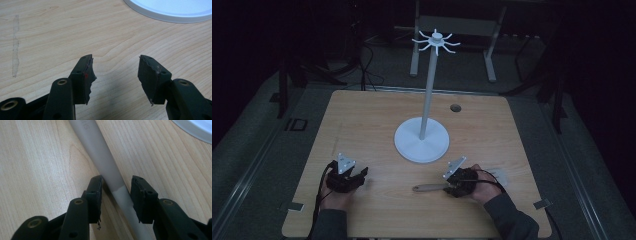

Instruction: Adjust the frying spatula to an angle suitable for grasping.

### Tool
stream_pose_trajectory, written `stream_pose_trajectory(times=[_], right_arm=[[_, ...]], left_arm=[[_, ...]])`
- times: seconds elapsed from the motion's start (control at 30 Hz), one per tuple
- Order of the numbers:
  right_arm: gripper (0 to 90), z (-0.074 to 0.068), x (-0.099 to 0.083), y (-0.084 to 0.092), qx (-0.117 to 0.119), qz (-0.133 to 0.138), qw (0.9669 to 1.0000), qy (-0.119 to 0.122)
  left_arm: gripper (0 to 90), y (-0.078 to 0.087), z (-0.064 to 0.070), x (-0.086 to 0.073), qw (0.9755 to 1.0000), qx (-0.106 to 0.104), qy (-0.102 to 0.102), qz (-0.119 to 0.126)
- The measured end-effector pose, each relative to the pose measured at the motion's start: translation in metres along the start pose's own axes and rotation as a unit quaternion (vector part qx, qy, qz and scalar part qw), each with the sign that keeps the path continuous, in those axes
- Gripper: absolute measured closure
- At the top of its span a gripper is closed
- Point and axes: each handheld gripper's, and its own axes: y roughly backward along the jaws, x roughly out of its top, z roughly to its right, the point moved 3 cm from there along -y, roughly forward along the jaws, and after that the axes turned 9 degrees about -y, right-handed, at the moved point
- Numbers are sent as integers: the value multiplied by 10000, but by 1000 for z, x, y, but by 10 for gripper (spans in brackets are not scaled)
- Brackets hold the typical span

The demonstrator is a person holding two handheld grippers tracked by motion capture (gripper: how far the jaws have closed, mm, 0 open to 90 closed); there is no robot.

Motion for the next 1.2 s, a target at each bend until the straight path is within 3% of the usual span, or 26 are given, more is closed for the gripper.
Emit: stream_pose_trajectory(times=[0.3, 0.6, 0.7, 0.87, 1.0, 1.2], right_arm=[[649, 5, 3, -2, 160, -7, 9998, 82], [762, 9, 3, -2, -87, 180, 9998, 77], [762, 10, 1, 1, -100, 293, 9995, -37], [761, 20, 0, 5, -391, 480, 9971, -444], [761, 32, 2, 3, -617, 392, 9937, -847], [749, 39, 11, 2, -591, 145, 9936, -950]], left_arm=[[460, -2, 2, 1, 10000, -19, -71, -42], [457, -2, 1, 0, 10000, 0, -50, -72], [457, -2, 1, 0, 10000, 15, -30, -59], [457, -2, 1, 0, 10000, 13, -26, -72], [457, -2, 1, 0, 10000, 14, -26, -83], [455, -4, 1, 0, 10000, 16, -32, -91]])
